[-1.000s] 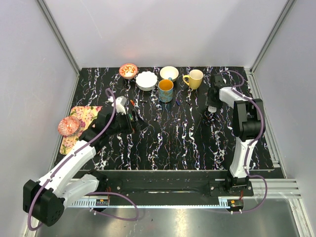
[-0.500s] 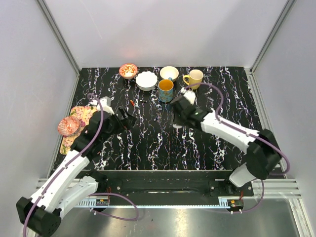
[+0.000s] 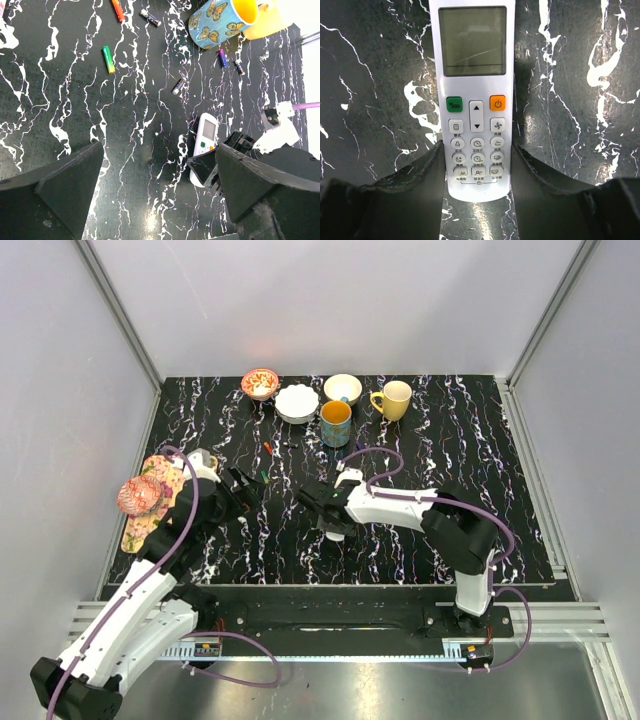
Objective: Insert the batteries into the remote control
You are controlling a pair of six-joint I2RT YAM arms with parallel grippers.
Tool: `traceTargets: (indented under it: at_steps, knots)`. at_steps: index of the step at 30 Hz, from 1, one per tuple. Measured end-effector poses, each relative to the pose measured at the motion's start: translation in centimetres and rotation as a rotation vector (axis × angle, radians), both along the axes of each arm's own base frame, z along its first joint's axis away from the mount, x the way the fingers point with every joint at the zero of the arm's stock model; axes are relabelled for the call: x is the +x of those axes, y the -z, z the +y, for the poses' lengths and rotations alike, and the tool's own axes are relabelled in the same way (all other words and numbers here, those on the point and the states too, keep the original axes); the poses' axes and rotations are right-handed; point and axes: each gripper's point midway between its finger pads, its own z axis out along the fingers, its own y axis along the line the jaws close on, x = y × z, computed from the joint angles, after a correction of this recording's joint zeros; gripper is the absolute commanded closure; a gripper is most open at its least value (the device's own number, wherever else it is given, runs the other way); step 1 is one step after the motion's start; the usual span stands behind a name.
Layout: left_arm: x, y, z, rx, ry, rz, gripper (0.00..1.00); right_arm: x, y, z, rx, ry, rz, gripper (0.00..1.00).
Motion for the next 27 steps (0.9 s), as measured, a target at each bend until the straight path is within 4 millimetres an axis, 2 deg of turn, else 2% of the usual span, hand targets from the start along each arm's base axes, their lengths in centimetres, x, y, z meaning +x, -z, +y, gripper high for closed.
traceTargets:
  at_steps: [1,3,4,8,13,20,23,25,27]
  knots:
    - [-0.1,0.2,0.1,0.0,-0.002,0.002,0.02,0.0,0.0,0.0,0.003,0.01,0.001,0.99]
    - [-0.2,0.5,0.1,0.001,-0.006,0.007,0.02,0.0,-0.1,0.1,0.013,0.022,0.004,0.87]
    - [-0.2,0.7,0.2,0.002,-0.005,0.01,0.02,0.0,-0.2,0.3,0.021,0.024,0.005,0.71]
    - [-0.1,1.0,0.0,0.005,0.0,0.022,0.01,0.1,-0.2,1.0,0.045,0.019,0.011,0.45]
    - [-0.1,1.8,-0.4,0.013,0.015,0.056,0.01,-0.2,0.3,1.0,0.053,0.005,0.016,0.35]
    - [-0.1,3.3,-1.0,0.032,0.051,0.112,0.01,-0.9,-0.2,0.7,0.059,-0.033,0.029,0.12]
    - [0.1,3.5,-1.3,0.063,0.084,0.126,0.01,-1.4,-2.0,0.3,0.071,-0.059,0.011,0.04]
    - [0.5,3.3,-1.6,0.081,0.107,0.127,0.01,-2.0,-4.5,-0.4,0.1,-0.081,-0.021,0.0]
    - [1.2,2.7,-2.4,0.107,0.145,0.123,0.01,-2.4,-7.9,-1.6,0.14,-0.1,-0.088,0.0]
